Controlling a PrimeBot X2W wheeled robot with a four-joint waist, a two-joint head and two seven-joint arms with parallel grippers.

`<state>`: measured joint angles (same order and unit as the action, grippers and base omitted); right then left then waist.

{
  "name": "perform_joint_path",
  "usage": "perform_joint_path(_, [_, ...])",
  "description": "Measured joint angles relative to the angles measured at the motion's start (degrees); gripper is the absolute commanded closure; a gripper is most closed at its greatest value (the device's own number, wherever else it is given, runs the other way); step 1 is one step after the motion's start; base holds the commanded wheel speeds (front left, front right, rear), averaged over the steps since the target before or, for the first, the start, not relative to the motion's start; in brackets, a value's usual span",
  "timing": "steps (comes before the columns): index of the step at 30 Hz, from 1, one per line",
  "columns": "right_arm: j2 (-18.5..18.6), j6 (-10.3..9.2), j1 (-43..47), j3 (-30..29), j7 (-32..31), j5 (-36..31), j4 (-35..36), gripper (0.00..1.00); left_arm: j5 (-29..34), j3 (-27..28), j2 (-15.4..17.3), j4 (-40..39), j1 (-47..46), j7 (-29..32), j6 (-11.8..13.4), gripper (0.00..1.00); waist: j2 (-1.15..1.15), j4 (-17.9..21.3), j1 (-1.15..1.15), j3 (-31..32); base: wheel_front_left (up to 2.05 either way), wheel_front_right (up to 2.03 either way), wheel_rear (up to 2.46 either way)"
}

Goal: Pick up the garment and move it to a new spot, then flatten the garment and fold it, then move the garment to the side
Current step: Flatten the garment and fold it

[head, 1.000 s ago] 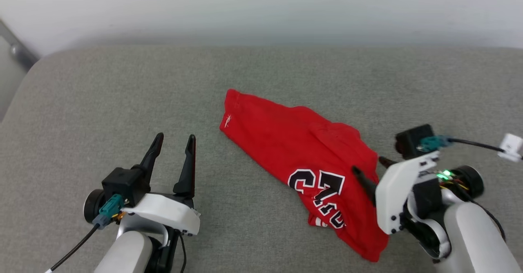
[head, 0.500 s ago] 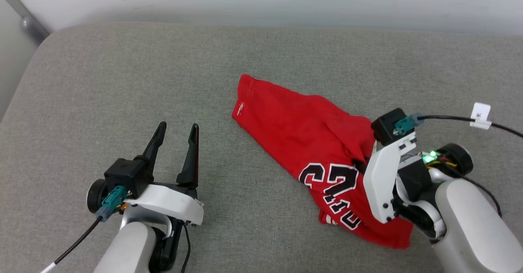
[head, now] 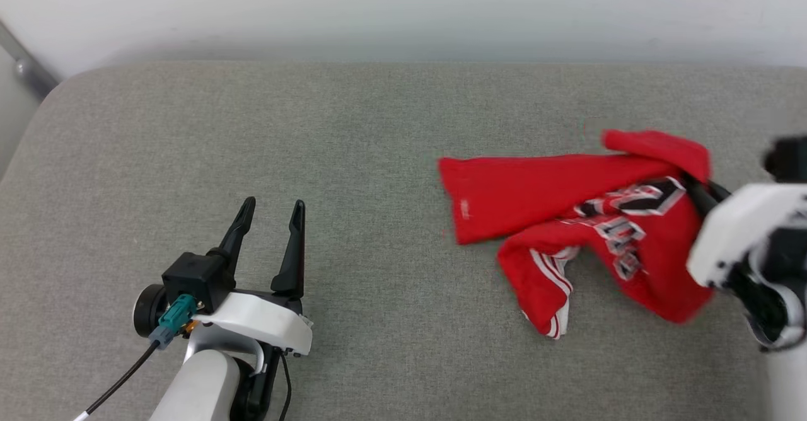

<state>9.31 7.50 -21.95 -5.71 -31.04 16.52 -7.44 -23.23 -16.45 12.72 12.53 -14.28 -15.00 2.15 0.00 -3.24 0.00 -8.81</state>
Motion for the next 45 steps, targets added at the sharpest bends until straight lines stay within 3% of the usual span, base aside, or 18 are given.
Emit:
perform_joint_path(5, [-2.9, 0.0, 5.7, -13.7, 2.7, -1.5, -4.1, 1.0, 0.3, 0.2, -0.2, 0.3, 0.2, -0.1, -0.4, 0.0, 0.0, 0.4, 0.0, -0.2, 0.0, 0.0, 0.0])
perform_joint_path(10, [-4.8, 0.0, 9.5, -22.3, 6.1, -3.4, -9.3, 1.0, 0.6, 0.5, -0.2, 0.6, 0.3, -0.1, -0.6, 0.0, 0.0, 0.8, 0.0, -0.5, 0.0, 0.0, 0.0])
perform_joint_path(11, [-5.1, 0.0, 10.0, -23.2, 7.3, -4.4, -10.2, 0.85, 0.6, 0.5, -0.2, 0.7, 0.3, -0.1, -0.6, 0.0, 0.0, 0.9, 0.0, -0.5, 0.0, 0.0, 0.0])
perform_joint_path(12, [-5.3, 0.0, 10.3, -23.5, 8.2, -4.8, -11.0, 0.55, 0.6, 0.6, -0.2, 0.8, 0.3, -0.1, -0.6, 0.0, 0.0, 1.0, 0.0, -0.6, 0.0, 0.0, 0.0])
perform_joint_path(13, [-5.4, -0.01, 10.4, -23.4, 9.4, -5.0, -11.6, 0.0, 0.6, 0.7, -0.2, 0.9, 0.4, -0.1, -0.6, 0.0, 0.0, 1.1, 0.0, -0.5, 0.0, 0.0, 0.0])
perform_joint_path(21, [-6.0, 0.0, 10.1, -19.9, 25.6, -8.5, -8.6, 0.0, 0.5, 1.0, -0.3, 2.1, 1.9, -0.1, -0.3, 0.0, 0.0, 1.8, 0.0, 1.4, 0.0, 0.0, 0.0])
perform_joint_path(26, [-6.0, 0.0, 10.6, -14.5, 32.1, -10.9, -5.4, 0.0, 0.3, 0.8, -0.5, 2.8, 3.1, -0.1, 0.0, 0.0, 0.0, 1.8, 0.0, 3.7, 0.0, 0.0, 0.0])
perform_joint_path(35, [-5.8, 0.0, 16.2, -3.6, 36.2, -11.3, 1.1, 0.0, -0.2, 0.5, -0.3, 3.3, 5.9, 0.5, 0.9, 0.0, 0.0, 1.7, -0.01, 7.6, 0.0, 0.0, 0.0])
perform_joint_path(45, [-6.2, 0.0, 25.3, 2.5, 35.2, -9.5, 8.7, 0.0, -0.5, 0.3, 0.5, 2.6, 7.0, 1.8, 1.9, 0.0, 0.0, 3.5, -0.01, 9.2, 0.0, 0.0, 0.0])
